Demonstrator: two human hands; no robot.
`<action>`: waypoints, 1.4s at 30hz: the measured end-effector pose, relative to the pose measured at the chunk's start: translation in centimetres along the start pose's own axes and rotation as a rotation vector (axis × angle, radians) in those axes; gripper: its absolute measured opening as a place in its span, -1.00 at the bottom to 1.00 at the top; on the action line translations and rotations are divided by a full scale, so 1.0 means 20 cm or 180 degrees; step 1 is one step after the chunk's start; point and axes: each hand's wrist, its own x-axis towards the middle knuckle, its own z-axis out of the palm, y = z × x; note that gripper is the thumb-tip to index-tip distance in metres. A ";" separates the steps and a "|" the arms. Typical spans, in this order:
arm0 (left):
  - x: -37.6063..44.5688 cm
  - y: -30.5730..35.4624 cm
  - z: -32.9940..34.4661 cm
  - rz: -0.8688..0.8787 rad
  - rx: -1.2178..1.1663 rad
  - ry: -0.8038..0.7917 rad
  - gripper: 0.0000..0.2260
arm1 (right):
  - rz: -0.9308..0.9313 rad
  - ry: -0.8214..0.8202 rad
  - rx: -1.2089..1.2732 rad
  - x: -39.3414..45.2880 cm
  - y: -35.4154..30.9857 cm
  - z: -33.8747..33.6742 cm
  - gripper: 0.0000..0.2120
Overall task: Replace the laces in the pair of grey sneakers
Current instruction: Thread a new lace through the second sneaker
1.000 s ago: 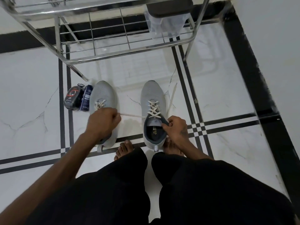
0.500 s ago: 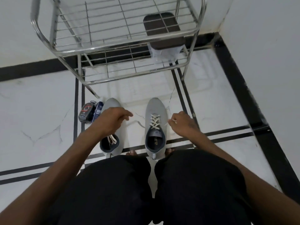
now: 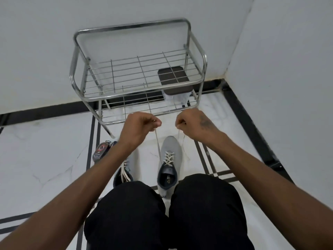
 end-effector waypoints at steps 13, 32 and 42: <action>0.02 0.07 0.10 -0.0204 -0.0632 0.0165 -0.73 | 0.0012 0.0806 0.2012 -0.07 -0.02 0.11 -0.87; 0.02 0.08 0.09 -0.0037 -0.0912 0.0111 -0.86 | 0.0119 0.0896 0.2485 -0.06 -0.02 0.10 -0.69; -0.02 -0.23 0.14 -0.0861 -0.1396 0.0554 -0.92 | 0.0880 0.0418 0.2962 -0.09 0.28 0.44 -0.86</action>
